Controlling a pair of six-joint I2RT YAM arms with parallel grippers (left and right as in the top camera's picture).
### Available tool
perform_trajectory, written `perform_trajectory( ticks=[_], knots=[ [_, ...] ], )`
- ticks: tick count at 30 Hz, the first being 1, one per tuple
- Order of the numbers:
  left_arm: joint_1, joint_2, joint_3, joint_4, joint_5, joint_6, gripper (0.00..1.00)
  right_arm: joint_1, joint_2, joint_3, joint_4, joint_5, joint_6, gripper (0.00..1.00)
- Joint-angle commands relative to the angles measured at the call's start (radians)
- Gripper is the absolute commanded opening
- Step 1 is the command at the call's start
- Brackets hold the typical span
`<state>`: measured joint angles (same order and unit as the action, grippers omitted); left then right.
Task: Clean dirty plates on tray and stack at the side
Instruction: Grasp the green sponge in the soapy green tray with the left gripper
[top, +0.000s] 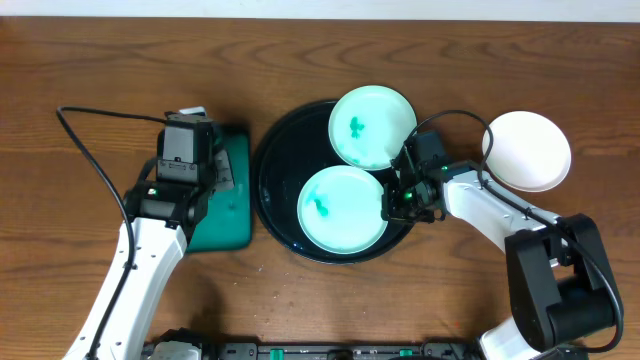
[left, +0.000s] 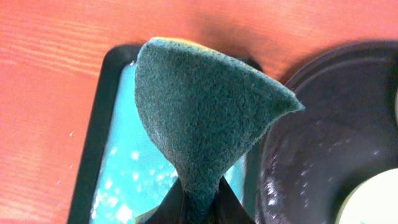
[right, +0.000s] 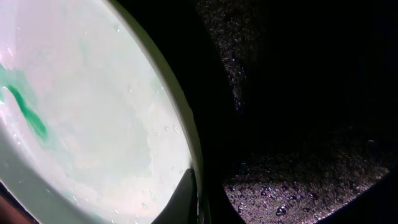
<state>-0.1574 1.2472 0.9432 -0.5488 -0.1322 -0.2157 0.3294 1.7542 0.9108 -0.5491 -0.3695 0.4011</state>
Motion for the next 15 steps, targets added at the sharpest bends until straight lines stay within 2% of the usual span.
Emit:
perform_trajectory(
  ticks=[1, 3, 8, 15],
  knots=[
    [0.023, 0.050, 0.017, -0.091, -0.060, -0.106, 0.07, 0.023, 0.051, -0.028, -0.014, -0.014, -0.024, 0.01],
    [0.042, 0.102, 0.017, -0.136, -0.059, -0.157, 0.07, 0.023, 0.051, -0.028, -0.011, -0.017, -0.024, 0.01],
    [0.085, 0.230, 0.019, -0.196, 0.042, -0.186, 0.07, 0.023, 0.051, -0.028, -0.011, -0.018, -0.024, 0.01],
    [0.135, 0.271, 0.089, -0.332, 0.151, -0.198, 0.08, 0.024, 0.051, -0.028, -0.008, -0.024, -0.024, 0.01]
  ],
)
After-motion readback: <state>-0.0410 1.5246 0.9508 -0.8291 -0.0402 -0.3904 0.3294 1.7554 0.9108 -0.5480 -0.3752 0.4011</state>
